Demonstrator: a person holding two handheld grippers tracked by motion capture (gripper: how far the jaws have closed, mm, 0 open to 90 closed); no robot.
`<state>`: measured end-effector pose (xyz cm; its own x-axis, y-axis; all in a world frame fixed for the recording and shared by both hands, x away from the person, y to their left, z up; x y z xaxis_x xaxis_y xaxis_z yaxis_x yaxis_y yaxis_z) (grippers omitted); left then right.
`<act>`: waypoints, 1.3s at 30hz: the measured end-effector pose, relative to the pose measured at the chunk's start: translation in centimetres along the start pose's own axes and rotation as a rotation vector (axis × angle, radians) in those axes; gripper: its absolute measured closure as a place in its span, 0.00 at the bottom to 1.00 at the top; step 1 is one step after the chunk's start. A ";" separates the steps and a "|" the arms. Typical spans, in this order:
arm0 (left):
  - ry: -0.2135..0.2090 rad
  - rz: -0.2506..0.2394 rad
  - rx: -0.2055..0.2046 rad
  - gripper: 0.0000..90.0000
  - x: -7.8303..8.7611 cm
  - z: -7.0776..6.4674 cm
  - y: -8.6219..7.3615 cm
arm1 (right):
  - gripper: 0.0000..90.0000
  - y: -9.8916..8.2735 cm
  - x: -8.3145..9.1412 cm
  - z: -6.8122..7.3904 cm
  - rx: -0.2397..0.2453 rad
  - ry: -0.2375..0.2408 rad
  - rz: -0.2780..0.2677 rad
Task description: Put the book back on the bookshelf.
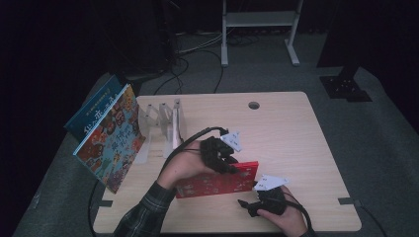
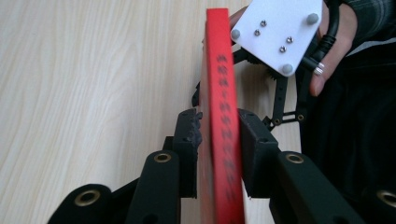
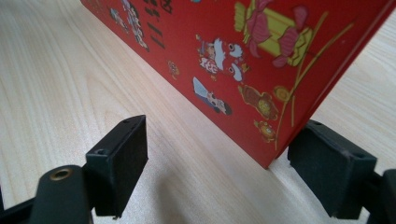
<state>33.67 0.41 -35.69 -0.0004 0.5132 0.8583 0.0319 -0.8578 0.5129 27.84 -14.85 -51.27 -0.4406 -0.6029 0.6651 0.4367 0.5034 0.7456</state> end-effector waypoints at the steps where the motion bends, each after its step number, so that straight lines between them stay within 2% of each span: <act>1: 0.000 0.006 -0.005 0.78 -0.3 -0.1 0.2 | 0.22 0.0 0.0 0.0 -0.005 0.001 0.004; 11: 0.000 0.067 -0.023 0.78 -2.1 -0.6 1.5 | 0.22 -0.1 -0.1 0.1 -0.003 0.004 0.007; 21: -0.011 0.095 -0.020 0.81 -2.3 -0.5 1.5 | 0.22 -0.1 -0.2 0.0 -0.001 0.003 0.010; 25: 0.009 0.105 -0.015 0.84 -2.3 -0.5 1.6 | 0.23 -0.1 -0.2 0.0 -0.002 0.003 0.010; 27: 0.033 0.118 -0.009 0.86 -2.2 -0.3 1.6 | 0.23 -0.1 -0.2 0.0 -0.001 0.002 0.010; 31: 0.037 0.130 0.005 0.88 -2.2 -0.2 1.7 | 0.23 -0.1 0.0 -0.2 -0.002 -0.002 0.008; 36: 0.046 0.133 0.021 0.88 -2.0 -0.1 1.8 | 0.21 -0.4 0.6 -1.0 -0.014 -0.021 0.004; 39: 0.046 0.110 0.025 0.89 -1.3 -0.1 1.7 | 0.19 -0.8 1.1 -1.8 -0.030 -0.026 0.002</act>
<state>33.65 -1.69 -35.94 -0.0418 0.4133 0.9096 0.0588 -0.9078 0.4152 28.47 -17.05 -51.16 -0.4595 -0.5852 0.6681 0.4611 0.4857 0.7426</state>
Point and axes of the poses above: each handheld gripper's, and its own axes: x roughly backward along the jaws, y roughly out of its top, z roughly to its left, the point moved 3 cm from there along -x, roughly forward along the jaws, and after that the axes turned 3 degrees about z, right-handed, at the moved point
